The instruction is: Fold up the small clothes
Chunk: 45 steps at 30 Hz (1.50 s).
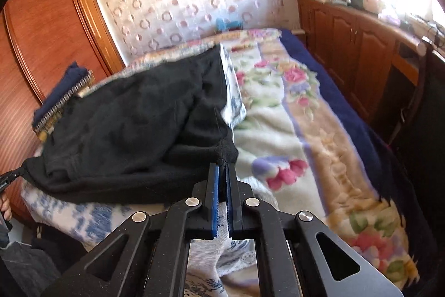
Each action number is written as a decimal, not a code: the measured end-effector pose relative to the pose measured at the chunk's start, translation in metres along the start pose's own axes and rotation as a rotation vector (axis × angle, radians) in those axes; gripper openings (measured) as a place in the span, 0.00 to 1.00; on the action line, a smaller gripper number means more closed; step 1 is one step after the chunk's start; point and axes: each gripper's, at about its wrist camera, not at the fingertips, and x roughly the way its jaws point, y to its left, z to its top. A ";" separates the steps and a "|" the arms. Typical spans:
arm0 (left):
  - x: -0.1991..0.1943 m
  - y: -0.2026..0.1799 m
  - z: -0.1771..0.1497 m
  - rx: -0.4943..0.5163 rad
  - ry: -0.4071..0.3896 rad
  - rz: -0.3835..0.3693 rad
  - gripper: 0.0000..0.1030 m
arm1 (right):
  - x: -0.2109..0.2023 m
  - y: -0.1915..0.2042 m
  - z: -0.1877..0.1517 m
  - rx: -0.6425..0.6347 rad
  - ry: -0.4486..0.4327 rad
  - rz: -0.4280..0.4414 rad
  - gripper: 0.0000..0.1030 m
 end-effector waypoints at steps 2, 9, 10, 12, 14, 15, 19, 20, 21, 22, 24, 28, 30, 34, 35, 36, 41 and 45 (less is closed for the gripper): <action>-0.017 -0.004 0.006 0.008 -0.022 0.003 0.03 | -0.018 0.004 0.005 -0.015 -0.036 0.006 0.04; -0.020 -0.007 -0.001 0.042 0.032 0.066 0.03 | -0.043 0.020 -0.001 -0.100 -0.006 -0.080 0.04; -0.019 -0.005 -0.004 0.039 0.042 0.060 0.04 | -0.044 0.020 -0.004 -0.101 -0.004 -0.101 0.04; -0.017 -0.002 -0.008 0.030 0.054 0.057 0.06 | -0.045 0.018 -0.007 -0.090 0.002 -0.117 0.04; -0.015 0.000 -0.009 0.026 0.058 0.054 0.32 | -0.046 0.017 -0.010 -0.073 0.001 -0.123 0.06; -0.013 0.000 -0.009 0.025 0.056 0.056 0.38 | -0.048 0.018 -0.011 -0.069 -0.001 -0.123 0.07; -0.003 0.000 -0.005 0.020 0.050 0.055 0.65 | -0.043 0.035 -0.010 -0.088 -0.008 -0.099 0.07; -0.001 -0.001 -0.004 0.018 0.047 0.055 0.74 | -0.042 0.039 -0.008 -0.097 -0.008 -0.089 0.07; 0.003 0.000 -0.002 0.015 0.045 0.049 0.76 | -0.039 0.042 -0.008 -0.106 -0.008 -0.081 0.11; 0.009 0.000 0.000 0.010 0.049 0.042 0.76 | -0.036 0.049 -0.009 -0.117 -0.008 -0.070 0.16; 0.021 -0.001 0.005 0.012 0.053 0.037 0.76 | -0.024 0.053 -0.008 -0.131 0.001 -0.049 0.31; 0.045 -0.001 0.017 0.018 0.058 0.049 0.76 | -0.006 0.070 -0.011 -0.162 0.029 -0.036 0.33; 0.056 -0.002 0.023 0.020 0.061 0.054 0.76 | 0.003 0.075 -0.010 -0.171 0.039 -0.032 0.33; 0.075 -0.003 0.034 0.044 0.067 0.074 0.76 | 0.017 0.073 -0.004 -0.158 0.057 -0.029 0.35; 0.080 -0.002 0.036 0.044 0.074 0.075 0.76 | 0.021 0.072 -0.002 -0.157 0.061 -0.033 0.36; 0.084 -0.002 0.037 0.043 0.078 0.071 0.76 | 0.024 0.071 -0.001 -0.157 0.066 -0.042 0.38; 0.100 0.007 0.044 0.021 0.089 0.065 0.50 | 0.041 0.074 0.006 -0.148 0.089 -0.064 0.38; 0.111 0.015 0.045 -0.009 0.115 0.062 0.33 | 0.049 0.081 0.006 -0.153 0.100 -0.049 0.38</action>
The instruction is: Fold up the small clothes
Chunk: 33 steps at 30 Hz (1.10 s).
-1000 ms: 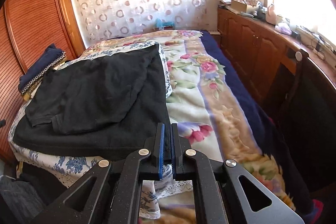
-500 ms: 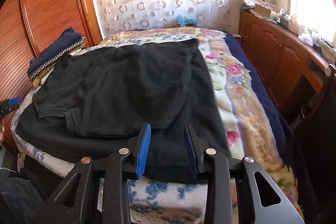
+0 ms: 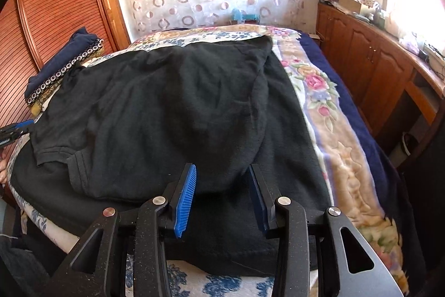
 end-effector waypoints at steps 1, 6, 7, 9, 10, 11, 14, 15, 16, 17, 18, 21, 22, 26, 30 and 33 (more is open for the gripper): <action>0.002 0.001 -0.001 -0.004 0.008 0.011 0.33 | 0.002 0.002 0.000 -0.004 0.005 -0.001 0.38; 0.009 0.005 -0.005 -0.009 0.028 0.038 0.33 | 0.009 0.006 -0.001 -0.030 0.010 -0.012 0.38; 0.008 0.005 -0.005 -0.009 0.027 0.037 0.33 | 0.009 0.006 -0.001 -0.033 0.010 -0.012 0.38; 0.009 0.005 -0.005 -0.006 0.029 0.042 0.33 | 0.009 0.006 -0.002 -0.036 0.009 -0.011 0.38; 0.009 0.004 -0.005 0.000 0.029 0.047 0.33 | 0.009 0.006 -0.001 -0.038 0.009 -0.013 0.38; 0.009 0.003 -0.006 0.007 0.028 0.052 0.33 | 0.009 0.006 -0.001 -0.038 0.008 -0.012 0.38; 0.008 -0.001 -0.006 0.033 0.014 0.062 0.11 | 0.010 0.008 -0.003 -0.047 0.002 -0.016 0.30; 0.006 -0.003 -0.006 0.036 0.011 0.056 0.09 | 0.010 0.008 -0.004 -0.055 -0.001 -0.022 0.24; 0.003 -0.006 -0.006 0.044 -0.001 0.055 0.09 | 0.010 0.008 -0.004 -0.061 0.000 -0.025 0.21; -0.001 -0.008 -0.005 0.054 -0.015 0.060 0.08 | 0.010 0.008 -0.004 -0.066 0.000 -0.025 0.16; -0.005 -0.012 -0.005 0.066 -0.032 0.064 0.08 | 0.009 0.007 -0.003 -0.068 -0.002 -0.023 0.13; -0.020 -0.019 -0.001 0.069 -0.075 0.044 0.08 | 0.006 0.002 0.000 -0.062 -0.015 -0.011 0.06; -0.026 -0.022 0.001 0.070 -0.090 0.039 0.08 | 0.004 0.002 0.001 -0.064 -0.027 -0.010 0.06; -0.043 -0.028 0.006 0.072 -0.130 0.009 0.08 | -0.007 0.003 0.003 -0.062 -0.079 0.008 0.04; -0.059 -0.038 0.006 0.081 -0.157 -0.018 0.07 | -0.022 0.001 0.005 -0.045 -0.139 0.003 0.04; -0.069 -0.043 0.005 0.078 -0.174 -0.038 0.07 | -0.035 -0.002 0.006 -0.038 -0.176 0.001 0.04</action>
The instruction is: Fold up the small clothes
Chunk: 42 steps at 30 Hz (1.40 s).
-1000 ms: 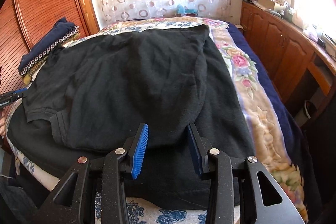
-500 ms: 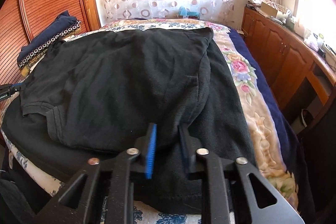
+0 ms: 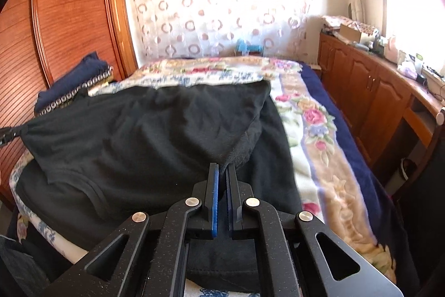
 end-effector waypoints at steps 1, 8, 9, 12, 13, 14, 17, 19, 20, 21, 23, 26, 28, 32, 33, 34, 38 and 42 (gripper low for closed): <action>-0.004 -0.001 -0.001 -0.002 -0.006 -0.006 0.07 | -0.005 -0.002 0.000 -0.001 -0.010 -0.001 0.04; -0.031 -0.003 -0.006 -0.035 -0.023 -0.057 0.07 | -0.047 -0.010 0.006 0.015 -0.087 -0.009 0.04; -0.032 -0.005 -0.008 -0.027 -0.014 -0.052 0.07 | -0.054 -0.011 0.005 0.020 -0.098 -0.007 0.04; -0.026 -0.014 -0.025 0.005 0.041 -0.034 0.07 | -0.064 -0.014 -0.001 0.016 -0.101 -0.027 0.04; -0.019 -0.016 -0.034 0.008 0.074 -0.030 0.07 | -0.062 -0.015 -0.006 0.010 -0.084 -0.041 0.04; -0.011 -0.017 -0.043 0.006 0.103 -0.029 0.07 | -0.057 -0.015 -0.013 0.002 -0.057 -0.058 0.04; 0.000 -0.018 -0.064 -0.005 0.154 -0.019 0.07 | -0.036 -0.016 -0.031 0.010 0.029 -0.072 0.04; 0.004 -0.017 -0.070 -0.011 0.168 -0.014 0.07 | -0.027 -0.015 -0.043 0.016 0.063 -0.083 0.04; 0.004 -0.017 -0.071 -0.016 0.168 -0.012 0.07 | -0.024 -0.014 -0.048 0.021 0.074 -0.078 0.04; 0.004 -0.017 -0.072 -0.018 0.166 -0.012 0.07 | -0.024 -0.012 -0.051 0.025 0.079 -0.075 0.04; 0.002 -0.016 -0.071 -0.021 0.160 -0.011 0.07 | -0.024 -0.009 -0.056 0.026 0.081 -0.072 0.04; -0.001 -0.016 -0.070 -0.023 0.160 -0.005 0.08 | -0.023 -0.004 -0.052 0.009 0.088 -0.096 0.10; -0.002 -0.017 -0.070 -0.022 0.159 -0.001 0.09 | -0.024 -0.001 -0.050 -0.004 0.078 -0.120 0.14; -0.007 -0.018 -0.067 -0.017 0.146 0.021 0.11 | -0.037 0.019 -0.043 -0.016 0.039 -0.107 0.15; -0.008 -0.018 -0.067 -0.020 0.141 0.024 0.11 | -0.039 0.024 -0.044 -0.018 0.032 -0.096 0.15; -0.009 -0.018 -0.066 -0.022 0.137 0.025 0.12 | -0.040 0.026 -0.045 -0.023 0.030 -0.086 0.15; -0.012 -0.015 -0.065 -0.027 0.128 0.039 0.16 | -0.037 0.048 -0.045 -0.050 0.030 -0.018 0.15; -0.011 -0.013 -0.066 -0.030 0.129 0.044 0.20 | -0.020 0.074 -0.045 -0.081 0.047 0.051 0.15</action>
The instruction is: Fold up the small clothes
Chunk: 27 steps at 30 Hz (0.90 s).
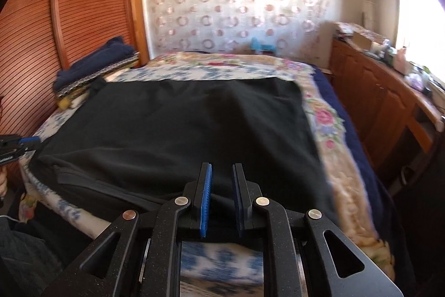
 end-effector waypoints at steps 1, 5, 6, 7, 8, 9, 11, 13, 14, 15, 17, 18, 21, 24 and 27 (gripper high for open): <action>0.001 0.000 0.000 -0.001 0.002 0.000 0.23 | 0.006 0.006 0.001 -0.008 0.004 0.016 0.15; 0.004 0.006 -0.001 -0.014 0.004 -0.014 0.65 | 0.032 0.028 0.005 -0.045 0.024 0.075 0.15; 0.005 0.007 -0.002 -0.020 0.005 -0.014 0.73 | 0.037 0.034 0.006 -0.057 0.028 0.089 0.15; 0.005 0.009 -0.003 -0.026 0.003 -0.015 0.80 | 0.044 0.039 0.008 -0.068 0.029 0.102 0.15; 0.006 0.010 -0.003 -0.031 0.002 -0.013 0.80 | 0.057 0.033 0.013 -0.077 0.031 0.114 0.15; 0.008 0.013 -0.004 -0.040 0.007 -0.008 0.80 | 0.062 0.037 0.014 -0.088 0.033 0.127 0.19; 0.010 0.017 -0.006 -0.056 0.008 0.002 0.80 | 0.070 0.043 0.014 -0.109 0.040 0.147 0.35; 0.012 0.021 -0.008 -0.073 0.011 0.009 0.80 | 0.078 0.049 0.014 -0.126 0.042 0.168 0.40; 0.013 0.023 -0.009 -0.083 0.016 0.005 0.80 | 0.082 0.051 0.015 -0.133 0.048 0.174 0.42; 0.014 0.024 -0.009 -0.088 0.018 0.002 0.80 | 0.086 0.053 0.014 -0.143 0.057 0.175 0.44; 0.017 0.026 -0.011 -0.100 0.024 -0.008 0.80 | 0.093 0.059 0.010 -0.159 0.072 0.165 0.45; 0.018 0.028 -0.011 -0.106 0.027 -0.014 0.80 | 0.098 0.062 0.009 -0.163 0.080 0.163 0.45; 0.020 0.030 -0.012 -0.131 0.029 -0.040 0.80 | 0.107 0.060 0.006 -0.162 0.105 0.156 0.46; 0.022 0.030 -0.013 -0.150 0.029 -0.079 0.73 | 0.115 0.062 0.004 -0.159 0.108 0.146 0.50; 0.024 0.027 -0.012 -0.159 0.034 -0.098 0.64 | 0.120 0.060 0.003 -0.157 0.099 0.136 0.52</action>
